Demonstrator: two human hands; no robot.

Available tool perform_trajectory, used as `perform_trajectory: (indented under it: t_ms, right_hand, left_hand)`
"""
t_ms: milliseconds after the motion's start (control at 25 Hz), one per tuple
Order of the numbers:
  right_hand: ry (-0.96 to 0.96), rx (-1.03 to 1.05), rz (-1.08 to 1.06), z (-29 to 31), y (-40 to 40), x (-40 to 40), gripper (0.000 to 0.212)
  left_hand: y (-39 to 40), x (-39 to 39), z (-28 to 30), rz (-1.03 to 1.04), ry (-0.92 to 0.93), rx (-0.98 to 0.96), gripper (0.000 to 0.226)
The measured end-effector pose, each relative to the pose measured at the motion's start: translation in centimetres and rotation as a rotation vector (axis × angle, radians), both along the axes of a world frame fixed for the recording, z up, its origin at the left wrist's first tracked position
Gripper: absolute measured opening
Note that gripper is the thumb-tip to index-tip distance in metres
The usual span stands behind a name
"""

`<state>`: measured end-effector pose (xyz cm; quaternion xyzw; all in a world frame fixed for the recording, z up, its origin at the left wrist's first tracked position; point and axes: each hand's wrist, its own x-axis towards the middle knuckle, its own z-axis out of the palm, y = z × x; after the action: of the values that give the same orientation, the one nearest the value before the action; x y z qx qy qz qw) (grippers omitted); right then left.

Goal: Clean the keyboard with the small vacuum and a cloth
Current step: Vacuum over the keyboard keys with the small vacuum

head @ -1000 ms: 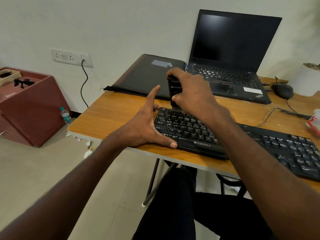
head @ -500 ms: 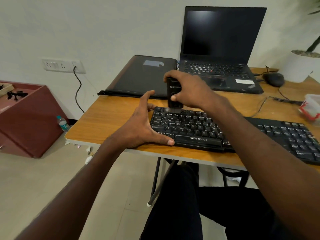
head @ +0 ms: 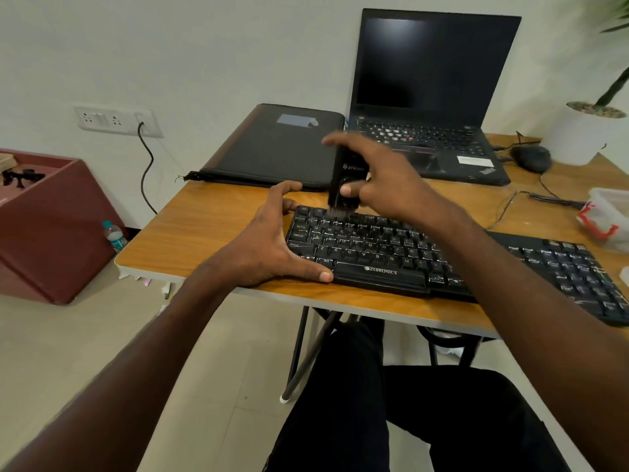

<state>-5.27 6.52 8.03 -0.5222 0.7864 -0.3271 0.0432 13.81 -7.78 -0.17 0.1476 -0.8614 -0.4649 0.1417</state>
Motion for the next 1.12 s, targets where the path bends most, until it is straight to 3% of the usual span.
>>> perform_trajectory:
  t_ms: [160,240,320,400,480,720,920,1040,1120]
  right_hand:
    - [0.139,0.063,-0.047,0.4,0.5,-0.4,0.07]
    - [0.062,0.007,0.004,0.4,0.6,-0.5,0.068]
    - [0.028,0.087,0.053,0.4,0.9,-0.5,0.063]
    - [0.117,0.158,-0.007,0.8,0.8,-1.0,0.062]
    - [0.182,0.094,-0.03,0.9,0.5,-0.4,0.065]
    - [0.024,0.09,-0.011,0.7,1.4,-0.1,0.061]
    - [-0.19,-0.174,-0.012,-0.9,0.6,1.3,0.07]
    - [-0.025,0.007,-0.001,-0.8,0.7,0.5,0.072]
    - [0.091,0.007,-0.047,0.0,0.1,0.6,0.075]
  left_hand:
    - [-0.1,0.0,0.0,-0.004,-0.004,-0.002,0.14]
    - [0.0,0.0,0.1,-0.007,-0.004,0.006,0.139]
    - [0.0,-0.1,0.1,-0.004,-0.01,0.001,0.139]
    - [0.0,-0.1,0.1,0.001,-0.021,-0.013,0.139]
    - [-0.1,0.0,0.2,0.015,-0.049,-0.031,0.143]
    - [0.1,0.1,0.4,0.03,-0.116,-0.075,0.15]
    - [0.4,0.2,0.8,0.03,-0.132,-0.09,0.149]
    - [0.5,0.1,0.9,0.025,-0.135,-0.108,0.147]
    - [0.5,0.1,0.9,0.024,-0.13,-0.103,0.146]
